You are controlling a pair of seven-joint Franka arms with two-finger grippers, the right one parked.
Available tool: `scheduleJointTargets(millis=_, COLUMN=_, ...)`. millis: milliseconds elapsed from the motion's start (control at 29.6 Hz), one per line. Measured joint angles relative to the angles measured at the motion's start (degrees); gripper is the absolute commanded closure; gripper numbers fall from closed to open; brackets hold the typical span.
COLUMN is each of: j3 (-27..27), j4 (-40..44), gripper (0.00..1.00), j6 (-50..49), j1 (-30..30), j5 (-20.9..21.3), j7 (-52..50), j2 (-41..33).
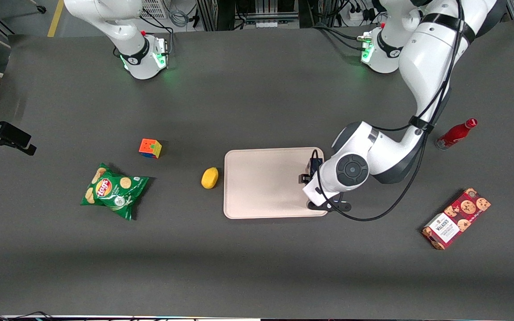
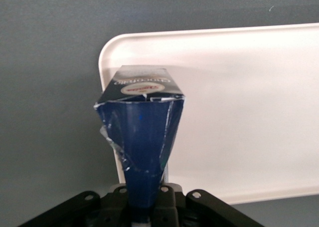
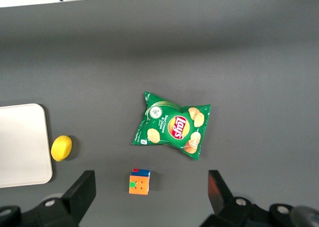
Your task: Place cookie box on tray
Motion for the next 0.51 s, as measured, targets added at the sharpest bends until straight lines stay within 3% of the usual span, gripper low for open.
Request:
scheduleJointTargets(millis=338, j3=0.4, j4=3.7, gripper=0.00, j6=-13.8, j1=1.9, j5=-0.4, j7=0.0, j2=-8.1)
scheduleJointTargets(millis=506, j3=4.7, j4=8.4, gripper=0.00, j6=-24.0, j1=2.2, j5=-3.4, j7=0.4, j2=-16.6)
